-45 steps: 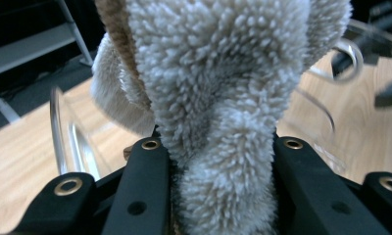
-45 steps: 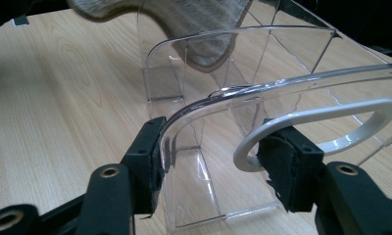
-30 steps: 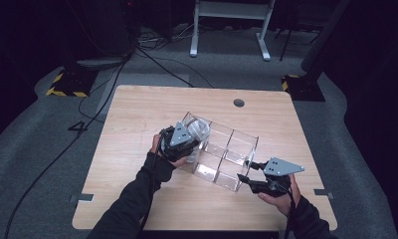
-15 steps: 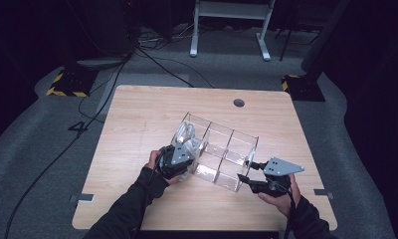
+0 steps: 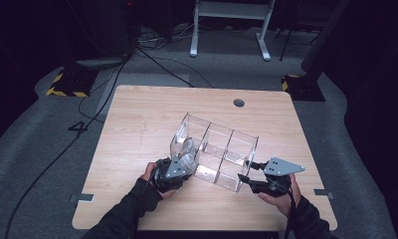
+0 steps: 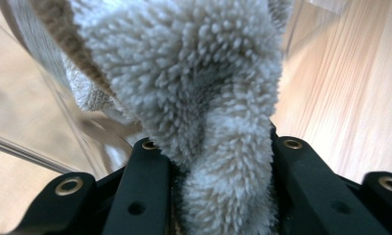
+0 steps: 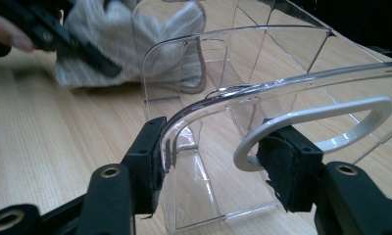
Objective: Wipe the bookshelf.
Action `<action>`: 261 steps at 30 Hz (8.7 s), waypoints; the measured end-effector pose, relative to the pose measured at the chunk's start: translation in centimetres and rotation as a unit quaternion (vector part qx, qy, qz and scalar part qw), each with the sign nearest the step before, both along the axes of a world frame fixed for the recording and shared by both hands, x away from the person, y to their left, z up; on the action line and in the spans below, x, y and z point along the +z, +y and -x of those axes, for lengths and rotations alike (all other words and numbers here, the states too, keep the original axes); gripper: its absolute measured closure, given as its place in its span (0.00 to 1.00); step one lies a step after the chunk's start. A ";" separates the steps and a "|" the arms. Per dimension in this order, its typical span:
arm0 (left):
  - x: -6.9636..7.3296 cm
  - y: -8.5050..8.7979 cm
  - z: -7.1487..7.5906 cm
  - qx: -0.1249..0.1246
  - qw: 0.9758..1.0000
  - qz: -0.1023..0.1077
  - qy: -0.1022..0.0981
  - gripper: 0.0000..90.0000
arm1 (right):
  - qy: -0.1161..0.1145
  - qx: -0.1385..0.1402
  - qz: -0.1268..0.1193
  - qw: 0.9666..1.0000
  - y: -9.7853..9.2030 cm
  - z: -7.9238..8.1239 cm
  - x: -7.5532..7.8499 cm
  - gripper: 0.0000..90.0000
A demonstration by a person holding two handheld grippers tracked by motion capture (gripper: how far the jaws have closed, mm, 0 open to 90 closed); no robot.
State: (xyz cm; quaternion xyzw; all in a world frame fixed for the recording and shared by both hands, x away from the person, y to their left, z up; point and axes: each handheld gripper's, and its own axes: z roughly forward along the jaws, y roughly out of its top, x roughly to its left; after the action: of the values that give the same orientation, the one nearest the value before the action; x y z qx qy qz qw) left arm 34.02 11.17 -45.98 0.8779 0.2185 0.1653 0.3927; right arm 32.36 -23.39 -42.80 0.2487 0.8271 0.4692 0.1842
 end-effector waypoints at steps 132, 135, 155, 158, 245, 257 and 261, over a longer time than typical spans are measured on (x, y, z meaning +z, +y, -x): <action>4.0 -4.6 -1.6 -0.012 0.993 0.116 -0.029 0.80 | 0.002 0.002 -0.004 1.000 1.1 0.7 0.0 0.51; 2.9 -4.4 -2.2 -0.006 0.995 0.102 -0.013 0.80 | 0.001 0.005 -0.005 1.000 1.4 0.9 -0.1 0.51; -1.8 -5.6 -1.1 -0.010 0.997 0.070 0.020 0.80 | 0.000 0.007 -0.004 1.000 1.5 1.0 -0.1 0.50; -2.9 -5.8 -1.4 -0.011 0.998 0.058 0.038 0.80 | 0.011 0.017 -0.014 1.000 1.4 0.9 -0.2 0.51; 3.6 -7.9 -5.2 -0.010 0.996 0.083 -0.014 0.81 | -0.005 0.000 -0.017 1.000 1.2 1.8 -0.3 0.51; 4.0 -9.2 -6.7 -0.012 0.999 0.047 -0.001 0.81 | -0.005 0.000 -0.018 1.000 1.1 1.8 -0.3 0.51; 2.7 -8.9 -6.2 -0.014 0.999 0.046 0.004 0.81 | -0.005 0.000 -0.017 1.000 1.1 1.8 -0.3 0.51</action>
State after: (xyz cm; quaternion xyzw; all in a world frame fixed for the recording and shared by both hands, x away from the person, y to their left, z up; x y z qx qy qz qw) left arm 40.22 2.24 -43.27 0.8626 0.2148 0.1457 0.4343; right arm 30.56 -22.28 -43.11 0.2492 0.8181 0.4847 0.1835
